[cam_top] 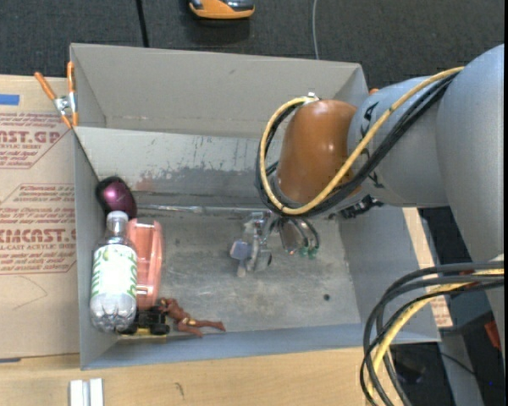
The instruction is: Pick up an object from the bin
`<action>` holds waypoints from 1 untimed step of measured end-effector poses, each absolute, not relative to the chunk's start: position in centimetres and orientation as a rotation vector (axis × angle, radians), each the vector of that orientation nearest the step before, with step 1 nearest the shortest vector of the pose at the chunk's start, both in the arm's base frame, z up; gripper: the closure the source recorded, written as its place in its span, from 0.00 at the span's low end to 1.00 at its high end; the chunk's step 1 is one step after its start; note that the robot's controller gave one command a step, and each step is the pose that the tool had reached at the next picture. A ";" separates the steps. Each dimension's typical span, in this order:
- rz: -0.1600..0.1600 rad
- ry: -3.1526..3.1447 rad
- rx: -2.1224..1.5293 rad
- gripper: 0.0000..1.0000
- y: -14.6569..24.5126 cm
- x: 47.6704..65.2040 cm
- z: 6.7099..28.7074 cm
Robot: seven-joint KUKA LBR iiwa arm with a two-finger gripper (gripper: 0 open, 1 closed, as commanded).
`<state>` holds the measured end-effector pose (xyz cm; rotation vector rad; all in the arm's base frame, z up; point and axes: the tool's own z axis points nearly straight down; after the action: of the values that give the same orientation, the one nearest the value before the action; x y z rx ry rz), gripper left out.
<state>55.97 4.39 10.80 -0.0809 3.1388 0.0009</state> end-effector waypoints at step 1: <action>0.000 3.142 -0.097 1.00 4.2 55.7 13.5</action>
Offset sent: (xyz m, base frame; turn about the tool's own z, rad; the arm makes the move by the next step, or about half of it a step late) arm 0.0094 -0.0061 0.0657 -0.0127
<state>55.71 4.22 13.46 -0.0972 3.1417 -0.0003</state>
